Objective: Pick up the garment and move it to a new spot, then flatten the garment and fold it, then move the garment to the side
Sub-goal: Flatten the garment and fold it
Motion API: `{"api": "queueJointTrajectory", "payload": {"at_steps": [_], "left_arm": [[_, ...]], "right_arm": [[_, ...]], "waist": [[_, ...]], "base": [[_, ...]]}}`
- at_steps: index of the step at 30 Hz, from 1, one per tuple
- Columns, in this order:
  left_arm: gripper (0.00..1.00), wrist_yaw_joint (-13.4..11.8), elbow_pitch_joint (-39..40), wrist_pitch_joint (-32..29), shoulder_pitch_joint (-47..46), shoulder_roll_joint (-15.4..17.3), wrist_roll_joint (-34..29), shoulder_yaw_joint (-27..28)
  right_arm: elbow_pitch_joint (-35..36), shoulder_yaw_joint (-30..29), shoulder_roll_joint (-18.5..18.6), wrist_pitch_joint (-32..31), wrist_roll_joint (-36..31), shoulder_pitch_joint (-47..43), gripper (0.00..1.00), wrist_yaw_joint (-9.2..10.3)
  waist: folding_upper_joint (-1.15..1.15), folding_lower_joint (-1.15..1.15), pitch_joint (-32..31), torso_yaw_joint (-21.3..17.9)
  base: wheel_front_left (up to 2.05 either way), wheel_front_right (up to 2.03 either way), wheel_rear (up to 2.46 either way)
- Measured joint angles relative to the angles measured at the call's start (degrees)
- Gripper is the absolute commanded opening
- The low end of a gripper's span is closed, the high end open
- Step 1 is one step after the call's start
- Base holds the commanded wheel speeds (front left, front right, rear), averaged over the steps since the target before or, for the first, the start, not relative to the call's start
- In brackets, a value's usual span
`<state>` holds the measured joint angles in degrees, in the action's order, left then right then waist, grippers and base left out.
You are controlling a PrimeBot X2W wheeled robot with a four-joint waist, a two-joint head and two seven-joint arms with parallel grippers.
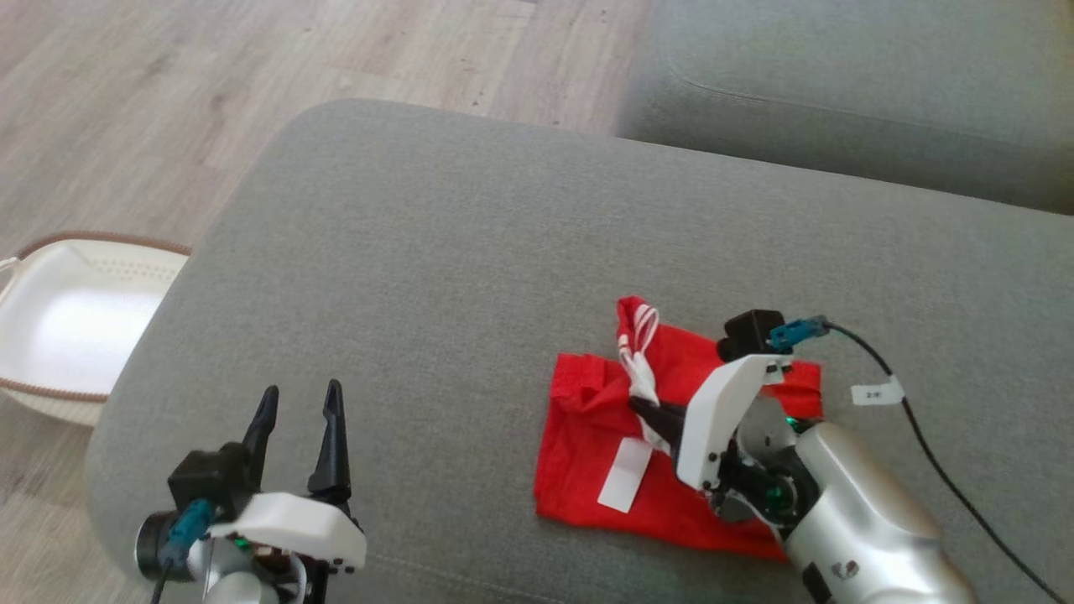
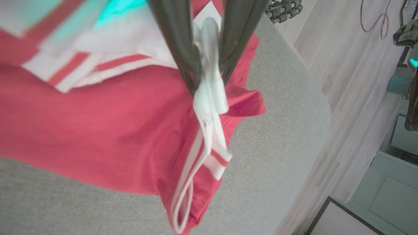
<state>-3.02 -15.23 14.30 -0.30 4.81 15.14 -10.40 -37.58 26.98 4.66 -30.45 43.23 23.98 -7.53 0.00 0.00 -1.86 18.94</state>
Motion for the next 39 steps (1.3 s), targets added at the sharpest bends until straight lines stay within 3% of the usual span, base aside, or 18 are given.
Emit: {"api": "queueJointTrajectory", "payload": {"at_steps": [1,2,7,12,17,21,25,26,27,28,39], "left_arm": [[1.00,0.0,-0.1,0.0,0.0,-0.1,-0.2,0.0],[1.00,0.0,-0.2,0.0,0.0,-0.1,-0.4,0.0],[1.00,0.1,-0.6,0.0,-0.4,-0.4,-0.5,0.1],[1.00,0.1,-0.6,0.0,-0.9,-0.9,-0.5,0.6],[1.00,0.5,-0.6,0.0,-0.9,-1.1,-0.9,1.8],[1.00,0.6,-0.3,0.0,-0.8,-1.3,-0.9,1.9],[1.00,1.0,-0.1,0.0,-0.8,-1.5,-1.0,1.9],[1.00,1.1,-0.1,0.0,-0.8,-1.5,-1.0,1.9],[1.00,1.1,-0.1,0.0,-0.8,-1.5,-1.1,1.9],[1.00,1.1,-0.1,0.0,-0.8,-1.5,-1.2,1.9],[1.00,1.7,-1.2,0.0,-0.9,-1.6,-1.5,1.9]], "right_arm": [[-0.3,0.4,-0.2,0.5,0.3,0.1,0.25,0.00],[-0.5,0.7,-0.3,0.9,0.7,0.1,1.00,0.00],[0.9,2.5,-0.5,6.3,5.2,0.2,1.00,0.00],[10.1,3.2,0.1,13.0,10.7,0.3,1.00,0.00],[16.0,-0.4,6.7,20.1,11.6,0.5,1.00,0.00],[14.2,-5.5,12.0,21.4,10.3,-0.7,1.00,0.00],[10.4,-7.6,13.7,21.0,9.0,-3.5,1.00,0.00],[9.5,-7.6,13.7,20.4,8.8,-4.0,0.87,0.00],[8.8,-7.6,13.6,19.9,8.8,-4.3,0.36,0.00],[8.1,-7.5,13.4,19.1,8.8,-4.4,0.00,0.00],[-1.6,-4.9,5.4,7.5,9.9,-4.4,0.00,0.00]], "waist": [[0.00,0.00,0.1,-0.3],[0.00,0.00,0.1,-0.6],[0.00,0.00,0.3,-2.4],[0.00,0.00,0.2,-4.4],[0.00,0.00,-0.2,-6.6],[0.00,0.00,-0.6,-8.1],[0.00,0.00,-0.7,-8.8],[0.00,0.00,-0.7,-8.9],[0.00,0.00,-0.7,-8.9],[0.00,0.00,-0.7,-8.9],[0.00,0.00,0.0,-6.6]], "base": [[0.00,0.00,0.00],[0.00,0.00,0.00],[0.00,0.00,0.00],[0.00,0.00,0.00],[0.00,0.00,0.00],[0.00,0.00,0.00],[0.00,0.00,0.00],[0.00,0.00,0.00],[0.00,0.00,0.00],[0.00,0.00,0.00],[0.00,0.00,0.00]]}}
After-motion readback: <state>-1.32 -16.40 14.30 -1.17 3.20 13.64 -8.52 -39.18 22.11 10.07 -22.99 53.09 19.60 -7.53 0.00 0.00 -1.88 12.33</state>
